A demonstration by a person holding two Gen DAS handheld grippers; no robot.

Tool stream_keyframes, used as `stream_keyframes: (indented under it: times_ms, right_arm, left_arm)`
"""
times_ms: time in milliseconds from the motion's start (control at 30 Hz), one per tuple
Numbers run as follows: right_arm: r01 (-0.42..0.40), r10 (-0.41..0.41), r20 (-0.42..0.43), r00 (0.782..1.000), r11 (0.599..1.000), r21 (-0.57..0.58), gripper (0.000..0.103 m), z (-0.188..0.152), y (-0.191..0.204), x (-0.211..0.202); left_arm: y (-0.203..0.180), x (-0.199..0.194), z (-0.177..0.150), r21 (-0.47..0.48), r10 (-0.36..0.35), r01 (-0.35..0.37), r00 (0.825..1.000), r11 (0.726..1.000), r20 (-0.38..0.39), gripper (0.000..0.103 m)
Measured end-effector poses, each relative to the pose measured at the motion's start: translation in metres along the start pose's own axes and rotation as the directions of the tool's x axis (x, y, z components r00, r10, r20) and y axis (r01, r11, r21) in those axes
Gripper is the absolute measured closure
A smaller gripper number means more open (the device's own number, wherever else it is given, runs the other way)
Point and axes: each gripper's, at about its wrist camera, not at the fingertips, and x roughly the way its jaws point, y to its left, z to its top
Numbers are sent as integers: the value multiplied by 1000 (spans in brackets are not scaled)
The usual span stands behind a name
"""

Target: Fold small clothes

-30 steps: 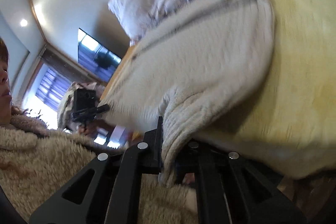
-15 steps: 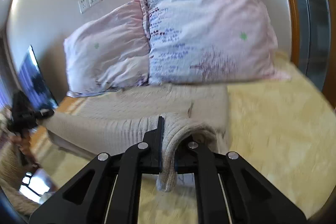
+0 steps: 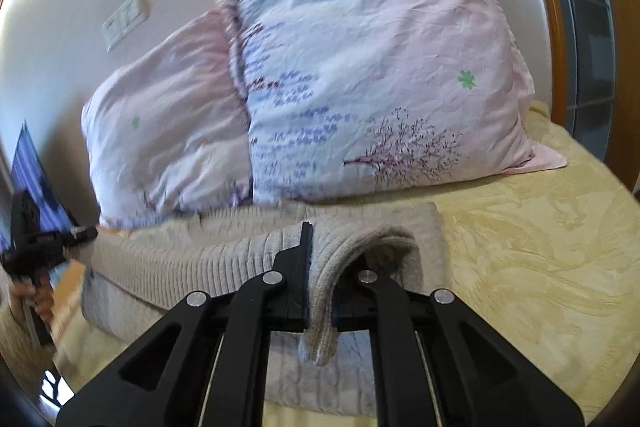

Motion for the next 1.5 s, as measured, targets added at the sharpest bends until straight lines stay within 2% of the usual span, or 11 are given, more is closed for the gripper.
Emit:
stream_keyframes:
  times_ms: [233,433,500,533,600,633,700,867,933,1100,1500]
  right_arm:
    - [74,-47,-153,987,982,172,96,-4,-27,65]
    - [121,-61,-245,968,963,239,89,2,-35,96]
    - [98,-18,-267,964,951,292,55,9,-37,103]
    - [86,-7,-248,969,948,308,50,12,-36,101]
    - [44,2,-151,989,951,305,41,22,-32,83]
    - [34,4,-126,992,955,294,40,24,-31,77]
    - [32,-7,-90,996,962,272,39,27,-31,58]
    - [82,-58,-106,993,966,243,40,17,-48,31]
    - [98,-69,-126,990,967,234,48,10,-56,26]
    - [122,-85,-201,976,976,180,62,-8,-68,20]
    - [152,-122,-289,950,985,85,70,-39,-69,27]
  left_arm:
    - [25,62,9,-81,56,-63,995,995,-88,97]
    - [52,85,5,-234,3,-34,992,972,-129,95]
    - [55,86,7,-273,-18,-17,992,962,-126,82]
    - [56,83,9,-287,-28,-6,993,958,-114,76]
    - [54,67,14,-303,-33,19,999,953,-40,46]
    - [54,58,16,-297,-30,26,1000,955,-7,44]
    - [52,39,22,-267,-28,35,999,963,32,43]
    - [50,9,19,-187,15,-14,1000,982,9,43]
    - [49,2,12,-144,41,-43,999,989,-15,44]
    - [46,-1,-8,-49,106,-111,991,993,-82,50]
    - [49,17,-41,-18,153,-158,973,987,-172,60]
